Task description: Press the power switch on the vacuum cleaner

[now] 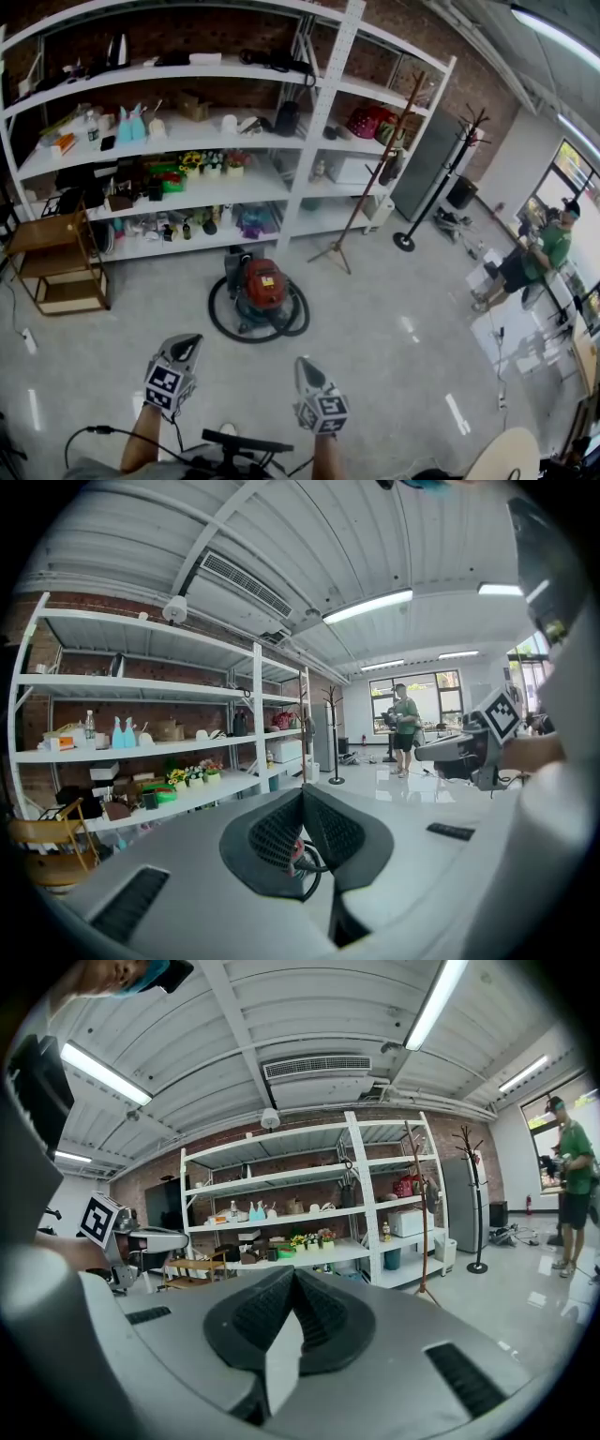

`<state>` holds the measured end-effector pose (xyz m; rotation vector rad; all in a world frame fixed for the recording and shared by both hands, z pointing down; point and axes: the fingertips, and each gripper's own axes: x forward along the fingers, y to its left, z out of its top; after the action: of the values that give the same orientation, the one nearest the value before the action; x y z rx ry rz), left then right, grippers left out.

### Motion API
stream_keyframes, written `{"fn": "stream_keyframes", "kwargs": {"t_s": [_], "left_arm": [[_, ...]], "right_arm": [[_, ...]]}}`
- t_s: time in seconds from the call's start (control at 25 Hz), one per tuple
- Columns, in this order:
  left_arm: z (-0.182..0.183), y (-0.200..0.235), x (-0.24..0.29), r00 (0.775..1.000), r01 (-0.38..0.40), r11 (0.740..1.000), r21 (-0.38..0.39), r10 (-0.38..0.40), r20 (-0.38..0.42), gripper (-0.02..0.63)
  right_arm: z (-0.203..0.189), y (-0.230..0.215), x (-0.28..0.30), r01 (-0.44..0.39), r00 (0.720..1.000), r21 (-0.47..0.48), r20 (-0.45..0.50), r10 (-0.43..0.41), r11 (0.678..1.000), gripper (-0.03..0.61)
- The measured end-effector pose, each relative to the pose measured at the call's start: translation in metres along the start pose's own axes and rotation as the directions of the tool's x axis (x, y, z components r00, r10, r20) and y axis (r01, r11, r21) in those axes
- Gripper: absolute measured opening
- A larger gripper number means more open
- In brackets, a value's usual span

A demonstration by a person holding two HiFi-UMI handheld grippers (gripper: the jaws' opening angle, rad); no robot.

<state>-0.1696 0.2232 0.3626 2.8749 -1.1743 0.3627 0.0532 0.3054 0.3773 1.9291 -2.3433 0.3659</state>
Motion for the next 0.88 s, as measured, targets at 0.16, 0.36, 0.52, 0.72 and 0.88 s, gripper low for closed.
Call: {"fn": "stream_keyframes", "kwargs": {"t_s": [0.16, 0.36, 0.52, 0.72, 0.88], "left_arm": [[-0.002, 0.019, 0.010, 1.000, 0.004, 1.000, -0.002, -0.004, -0.003, -0.008], [-0.008, 0.037, 0.023, 1.000, 0.007, 1.000, 0.007, -0.007, -0.014, -0.008], [-0.007, 0.047, 0.028, 1.000, 0.004, 1.000, 0.001, -0.004, -0.016, -0.008], [-0.009, 0.058, 0.031, 1.000, -0.003, 1.000, -0.009, 0.003, -0.020, -0.008], [-0.012, 0.062, 0.037, 1.000, -0.007, 1.000, -0.007, 0.006, -0.024, -0.008]], "right_arm": [[0.007, 0.001, 0.020, 0.012, 1.000, -0.003, 0.019, -0.012, 1.000, 0.012], [0.007, 0.002, 0.041, 0.013, 1.000, 0.003, 0.018, -0.013, 1.000, 0.011], [0.003, 0.002, 0.054, 0.012, 1.000, 0.002, 0.000, -0.012, 1.000, 0.011], [0.007, 0.000, 0.066, 0.006, 1.000, -0.010, 0.001, -0.006, 1.000, 0.011], [0.007, -0.003, 0.075, 0.005, 1.000, -0.011, -0.005, -0.005, 1.000, 0.011]]}}
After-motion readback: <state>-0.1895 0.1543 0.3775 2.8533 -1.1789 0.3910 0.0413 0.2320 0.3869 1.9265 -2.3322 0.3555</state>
